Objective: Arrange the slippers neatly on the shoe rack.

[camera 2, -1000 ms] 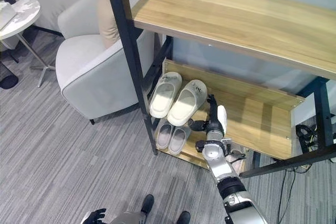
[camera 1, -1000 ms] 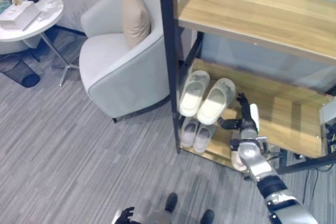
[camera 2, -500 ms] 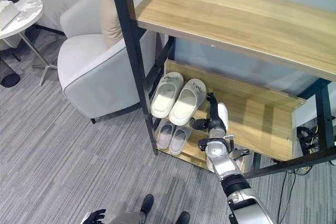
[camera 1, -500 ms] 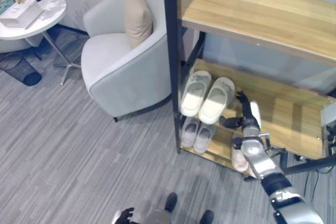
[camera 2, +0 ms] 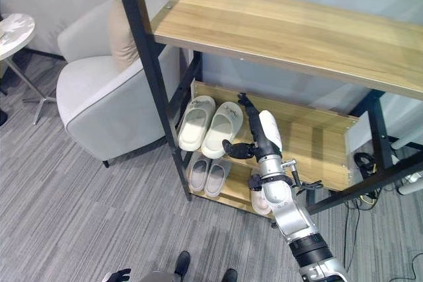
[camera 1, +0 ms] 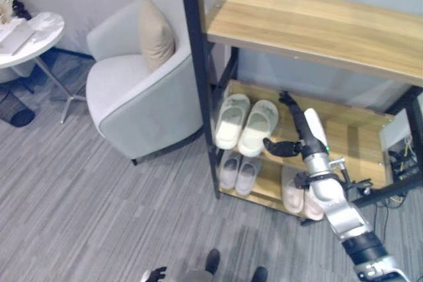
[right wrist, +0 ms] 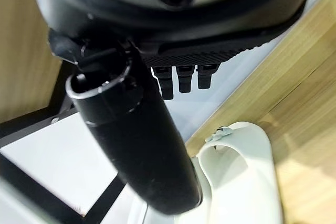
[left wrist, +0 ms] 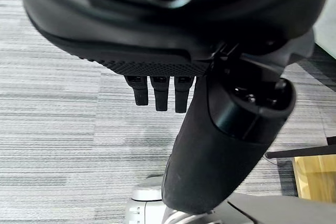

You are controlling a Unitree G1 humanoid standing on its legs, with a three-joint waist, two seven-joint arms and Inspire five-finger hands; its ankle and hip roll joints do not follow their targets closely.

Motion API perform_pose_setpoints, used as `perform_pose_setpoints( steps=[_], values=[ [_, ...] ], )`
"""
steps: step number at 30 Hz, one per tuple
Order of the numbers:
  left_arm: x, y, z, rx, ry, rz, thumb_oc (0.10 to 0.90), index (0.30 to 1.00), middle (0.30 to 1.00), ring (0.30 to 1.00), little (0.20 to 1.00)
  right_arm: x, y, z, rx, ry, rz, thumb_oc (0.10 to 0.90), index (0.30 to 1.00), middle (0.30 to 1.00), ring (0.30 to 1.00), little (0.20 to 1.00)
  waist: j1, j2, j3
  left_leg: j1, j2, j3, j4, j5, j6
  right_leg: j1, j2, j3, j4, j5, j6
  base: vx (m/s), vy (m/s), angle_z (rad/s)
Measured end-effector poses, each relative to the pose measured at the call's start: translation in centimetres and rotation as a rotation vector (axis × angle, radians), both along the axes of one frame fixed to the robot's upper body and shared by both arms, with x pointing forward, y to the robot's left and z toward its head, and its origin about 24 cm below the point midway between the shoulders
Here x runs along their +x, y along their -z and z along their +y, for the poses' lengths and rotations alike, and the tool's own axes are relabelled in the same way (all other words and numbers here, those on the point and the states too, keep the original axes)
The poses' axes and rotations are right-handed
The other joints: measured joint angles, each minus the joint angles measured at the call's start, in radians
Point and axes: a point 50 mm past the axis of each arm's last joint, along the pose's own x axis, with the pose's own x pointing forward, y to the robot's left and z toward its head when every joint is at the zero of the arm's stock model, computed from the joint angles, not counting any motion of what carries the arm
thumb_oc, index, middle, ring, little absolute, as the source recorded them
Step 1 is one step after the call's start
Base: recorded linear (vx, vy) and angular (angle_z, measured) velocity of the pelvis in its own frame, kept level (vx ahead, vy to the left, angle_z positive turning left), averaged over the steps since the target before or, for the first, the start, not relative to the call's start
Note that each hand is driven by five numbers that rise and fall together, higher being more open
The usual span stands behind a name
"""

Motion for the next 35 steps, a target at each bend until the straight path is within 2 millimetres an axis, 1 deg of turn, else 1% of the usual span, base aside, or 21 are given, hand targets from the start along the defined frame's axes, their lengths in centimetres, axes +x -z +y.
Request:
perform_pose_setpoints(
  steps=[2, 4, 7, 8, 9, 10, 11, 12, 13, 15, 16, 17, 18, 21, 24, 26, 28, 30, 34, 35],
  values=[
    [-0.2, 0.0, 0.0, -0.01, -0.001, 0.009, 0.8, 0.9, 0.9, 0.9, 0.9, -1.1, 0.8, -0.2, -0.016, -0.035, 0.047, 0.8, 0.9, 0.9, 0.9, 0.9, -0.018, 0.001, -0.001, 0.005, 0.002, 0.008, 0.0, 0.0, 0.001, 0.0, 0.0, 0.011, 0.0, 0.004, 0.0, -0.05, -0.065, -0.13],
    [-0.4, 0.1, 0.0, -0.012, 0.0, 0.014, 0.8, 0.9, 0.9, 0.9, 0.9, -2.2, 1.6, -0.4, -0.024, -0.07, 0.095, 0.8, 0.9, 0.9, 0.9, 0.9, -0.019, 0.002, -0.001, 0.014, 0.003, 0.02, 0.0, -0.001, 0.002, 0.002, 0.001, 0.023, 0.0, 0.005, -0.001, -0.03, -0.048, -0.17],
    [-0.5, 0.1, 0.0, -0.024, 0.005, 0.021, 0.8, 0.9, 0.9, 0.9, 0.9, -3.6, 2.6, -1.1, -0.072, -0.115, 0.157, 0.8, 0.9, 0.9, 0.9, 0.9, -0.04, 0.006, -0.008, 0.019, 0.005, 0.028, 0.0, -0.002, 0.002, 0.005, 0.002, 0.033, 0.0, 0.008, -0.001, -0.03, -0.065, -0.11],
    [-0.8, 0.2, -0.1, -0.031, 0.006, 0.031, 0.8, 0.9, 0.9, 0.9, 0.9, -4.7, 3.6, -1.9, -0.099, -0.117, 0.206, 0.8, 0.9, 0.9, 0.9, 0.9, -0.046, 0.009, -0.018, 0.022, 0.006, 0.033, 0.0, -0.001, 0.002, 0.005, 0.002, 0.036, 0.0, 0.008, -0.001, -0.06, -0.035, -0.05],
    [-0.9, 0.2, -0.1, -0.032, 0.006, 0.034, 0.8, 0.9, 0.9, 0.9, 0.9, -4.9, 3.8, -2.0, -0.101, -0.116, 0.215, 0.8, 0.9, 0.9, 0.9, 0.9, -0.045, 0.01, -0.019, 0.022, 0.006, 0.033, 0.0, -0.002, 0.002, 0.006, 0.002, 0.036, 0.0, 0.008, -0.001, -0.02, -0.039, -0.11],
    [-1.4, 0.3, -0.2, -0.034, 0.008, 0.045, 0.8, 0.9, 0.9, 0.9, 0.9, -6.2, 5.0, -2.7, -0.123, -0.108, 0.283, 0.8, 0.9, 0.9, 0.9, 0.9, -0.057, 0.015, -0.024, 0.037, 0.007, 0.039, 0.0, -0.003, 0.002, 0.018, 0.002, 0.039, -0.001, 0.008, -0.001, -0.05, -0.03, -0.08],
    [-1.6, 0.3, -0.2, -0.036, 0.01, 0.049, 0.8, 0.9, 0.9, 0.9, 0.9, -6.9, 5.6, -2.9, -0.127, -0.106, 0.315, 0.8, 0.9, 0.9, 0.9, 0.9, -0.068, 0.018, -0.027, 0.043, 0.008, 0.041, 0.0, -0.007, 0.001, 0.021, 0.003, 0.043, -0.002, 0.007, -0.001, 0.02, -0.045, -0.18],
    [-1.7, 0.4, -0.4, -0.047, 0.012, 0.055, 0.8, 0.9, 0.9, 0.9, 0.9, -8.0, 6.4, -3.4, -0.125, -0.095, 0.363, 0.8, 0.9, 0.9, 0.9, 0.9, -0.076, 0.023, -0.032, 0.051, 0.01, 0.051, 0.0, -0.007, 0.002, 0.023, 0.004, 0.055, -0.001, 0.008, -0.002, -0.05, -0.03, -0.18],
    [-1.9, 0.4, -0.5, -0.054, 0.014, 0.06, 0.8, 0.9, 0.9, 0.9, 0.9, -8.5, 6.9, -3.7, -0.124, -0.087, 0.385, 0.8, 0.9, 0.9, 0.9, 0.9, -0.079, 0.026, -0.036, 0.053, 0.011, 0.057, 0.0, -0.007, 0.002, 0.023, 0.005, 0.06, -0.001, 0.008, -0.002, 0.02, -0.053, -0.27],
    [-2.7, 0.5, -0.7, -0.06, 0.019, 0.083, 0.8, 0.9, 0.9, 0.9, 0.9, -10.0, 8.3, -4.2, -0.134, -0.081, 0.471, 0.8, 0.9, 0.9, 0.9, 0.9, -0.108, 0.037, -0.055, 0.055, 0.015, 0.07, -0.004, -0.016, 0.0, 0.023, 0.007, 0.07, -0.003, 0.008, -0.002, -0.03, -0.044, -0.21],
    [-2.8, 0.6, -0.7, -0.058, 0.028, 0.088, 0.8, 0.9, 0.9, 0.9, 0.9, -10.5, 8.7, -4.4, -0.148, -0.078, 0.499, 0.8, 0.9, 0.9, 0.9, 0.9, -0.12, 0.04, -0.06, 0.058, 0.016, 0.073, -0.003, -0.016, 0.002, 0.023, 0.009, 0.076, -0.003, 0.009, -0.004, -0.03, -0.035, -0.22],
    [-3.2, 0.6, -0.8, -0.059, 0.027, 0.098, 0.8, 0.9, 0.9, 0.9, 0.9, -11.1, 9.4, -4.7, -0.178, -0.079, 0.537, 0.8, 0.9, 0.9, 0.9, 0.9, -0.121, 0.043, -0.065, 0.069, 0.02, 0.087, -0.004, -0.019, 0.005, 0.028, 0.012, 0.089, -0.007, 0.008, -0.001, -0.02, -0.027, -0.27],
    [-3.1, 0.6, -0.8, -0.06, 0.031, 0.098, 0.8, 0.9, 0.9, 0.9, 0.9, -11.5, 10.0, -4.9, -0.185, -0.073, 0.564, 0.8, 0.9, 0.9, 0.9, 0.9, -0.125, 0.045, -0.072, 0.07, 0.022, 0.092, -0.003, -0.021, 0.006, 0.027, 0.014, 0.094, -0.007, 0.008, -0.001, -0.02, -0.033, -0.26],
    [-3.5, 0.7, -0.8, -0.055, 0.043, 0.117, 0.8, 0.9, 0.9, 0.9, 0.9, -13.0, 12.6, -6.1, -0.259, -0.04, 0.689, 0.8, 0.9, 0.9, 0.9, 0.9, -0.13, 0.046, -0.098, 0.074, 0.029, 0.105, -0.004, -0.028, 0.013, 0.027, 0.021, 0.107, -0.007, 0.007, -0.004, -0.03, -0.043, -0.14],
    [-3.6, 0.7, -0.9, -0.052, 0.084, 0.13, 0.8, 0.9, 0.9, 0.9, 0.9, -14.8, 16.3, -7.5, -0.33, 0.005, 0.87, 0.8, 0.9, 0.9, 0.9, 0.9, -0.122, 0.041, -0.105, 0.081, 0.035, 0.115, -0.004, -0.029, 0.017, 0.029, 0.027, 0.117, -0.007, 0.01, -0.007, -0.04, -0.042, -0.09],
    [-3.7, 0.8, -1.1, -0.053, 0.1, 0.134, 0.8, 0.9, 0.9, 0.9, 0.9, -15.8, 17.5, -7.7, -0.352, 0.023, 0.938, 0.8, 0.9, 0.9, 0.9, 0.9, -0.123, 0.049, -0.11, 0.081, 0.038, 0.114, -0.004, -0.03, 0.019, 0.029, 0.028, 0.117, -0.007, 0.01, -0.008, -0.01, -0.066, -0.03],
    [-3.4, 0.7, -0.8, -0.041, 0.126, 0.135, 0.8, 0.9, 0.9, 0.9, 0.9, -16.9, 20.3, -7.4, -0.317, 0.095, 1.041, 0.8, 0.9, 0.9, 0.9, 0.9, -0.121, 0.043, -0.116, 0.083, 0.044, 0.115, -0.004, -0.03, 0.018, 0.031, 0.035, 0.117, -0.007, 0.01, -0.01, -0.02, -0.046, 0.0],
    [-3.4, 0.7, -0.8, -0.034, 0.147, 0.14, 0.8, 0.9, 0.9, 0.9, 0.9, -17.5, 20.8, -7.2, -0.329, 0.092, 1.075, 0.8, 0.9, 0.9, 0.9, 0.9, -0.12, 0.048, -0.119, 0.08, 0.045, 0.114, -0.004, -0.03, 0.018, 0.03, 0.035, 0.116, -0.007, 0.01, -0.01, -0.02, -0.034, 0.05],
    [-3.3, 0.7, -0.8, -0.028, 0.164, 0.145, 0.8, 0.9, 0.9, 0.9, 0.9, -18.7, 22.7, -7.1, -0.34, 0.135, 1.167, 0.8, 0.9, 0.9, 0.9, 0.9, -0.119, 0.05, -0.122, 0.081, 0.046, 0.11, -0.004, -0.025, 0.013, 0.035, 0.036, 0.105, -0.007, 0.009, -0.01, -0.01, -0.032, 0.04],
    [-3.3, 0.7, -0.9, -0.028, 0.168, 0.144, 0.8, 0.9, 0.9, 0.9, 0.9, -19.1, 23.1, -7.1, -0.345, 0.145, 1.188, 0.8, 0.9, 0.9, 0.9, 0.9, -0.116, 0.055, -0.124, 0.081, 0.046, 0.109, -0.004, -0.024, 0.013, 0.035, 0.036, 0.104, -0.008, 0.009, -0.01, -0.01, -0.022, 0.05]
  ],
)
